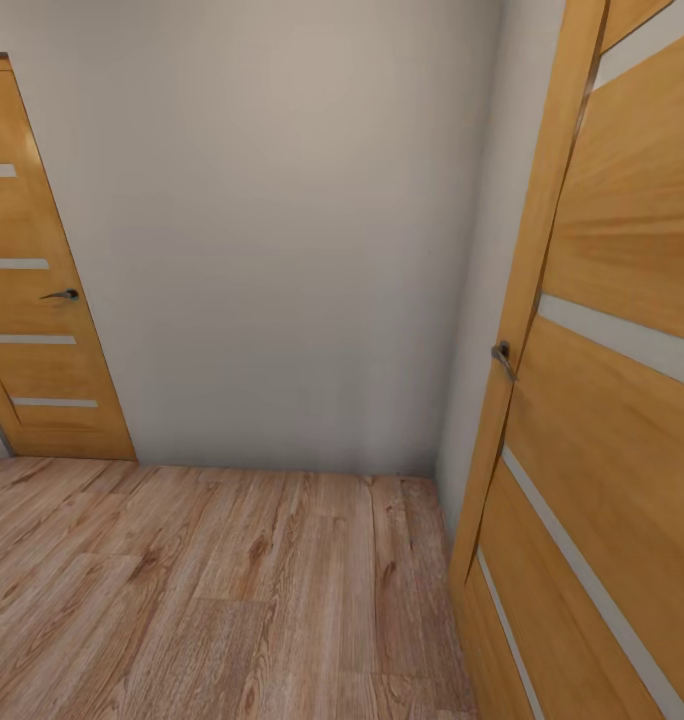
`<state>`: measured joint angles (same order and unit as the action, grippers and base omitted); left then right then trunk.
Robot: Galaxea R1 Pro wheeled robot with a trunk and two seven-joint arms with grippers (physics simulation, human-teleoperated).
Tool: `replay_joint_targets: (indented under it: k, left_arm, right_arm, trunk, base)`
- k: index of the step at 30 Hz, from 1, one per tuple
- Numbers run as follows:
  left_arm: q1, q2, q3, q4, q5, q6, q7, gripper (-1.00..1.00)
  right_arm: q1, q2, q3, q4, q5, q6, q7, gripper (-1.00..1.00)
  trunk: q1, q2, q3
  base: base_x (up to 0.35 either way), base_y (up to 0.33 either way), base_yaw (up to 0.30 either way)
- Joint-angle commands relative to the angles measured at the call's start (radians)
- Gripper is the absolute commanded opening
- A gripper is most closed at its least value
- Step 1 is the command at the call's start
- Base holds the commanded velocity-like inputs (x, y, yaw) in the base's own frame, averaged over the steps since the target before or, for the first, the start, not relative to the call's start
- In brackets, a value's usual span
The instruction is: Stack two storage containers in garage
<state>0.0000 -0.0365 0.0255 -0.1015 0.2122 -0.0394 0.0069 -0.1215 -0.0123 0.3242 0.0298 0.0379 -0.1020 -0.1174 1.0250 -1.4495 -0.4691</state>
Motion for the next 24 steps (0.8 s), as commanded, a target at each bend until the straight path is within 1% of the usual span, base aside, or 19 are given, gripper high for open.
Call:
replay_joint_targets:
  k: [1,5,9,24]
  left_arm:
    - [0.000,0.000,0.003,-0.001,0.004,-0.002,0.001,1.00]
    - [0.000,0.000,0.002,-0.001,0.004,-0.002,0.002,1.00]
    - [0.000,0.000,0.002,0.000,0.004,-0.002,0.002,1.00]
    - [0.000,0.001,0.002,0.000,0.004,-0.002,0.002,1.00]
  right_arm:
    - [-0.001,0.001,0.006,0.002,0.007,-0.003,-0.003,1.00]
    - [-0.001,0.003,0.010,0.001,0.016,-0.005,-0.002,1.00]
    - [-0.001,0.002,0.009,0.001,0.017,-0.009,-0.002,1.00]
    - [-0.001,0.003,0.007,0.002,0.013,0.001,-0.004,1.00]
  trunk:
    - [0.000,-0.001,-0.001]
    - [0.000,-0.001,-0.001]
    - [0.000,-0.001,-0.001]
    - [0.000,-0.001,-0.001]
  base:
    - [0.000,0.000,0.000]
    - [0.001,0.000,0.000]
    - [0.070,0.000,0.000]
    - [0.182,0.000,0.000]
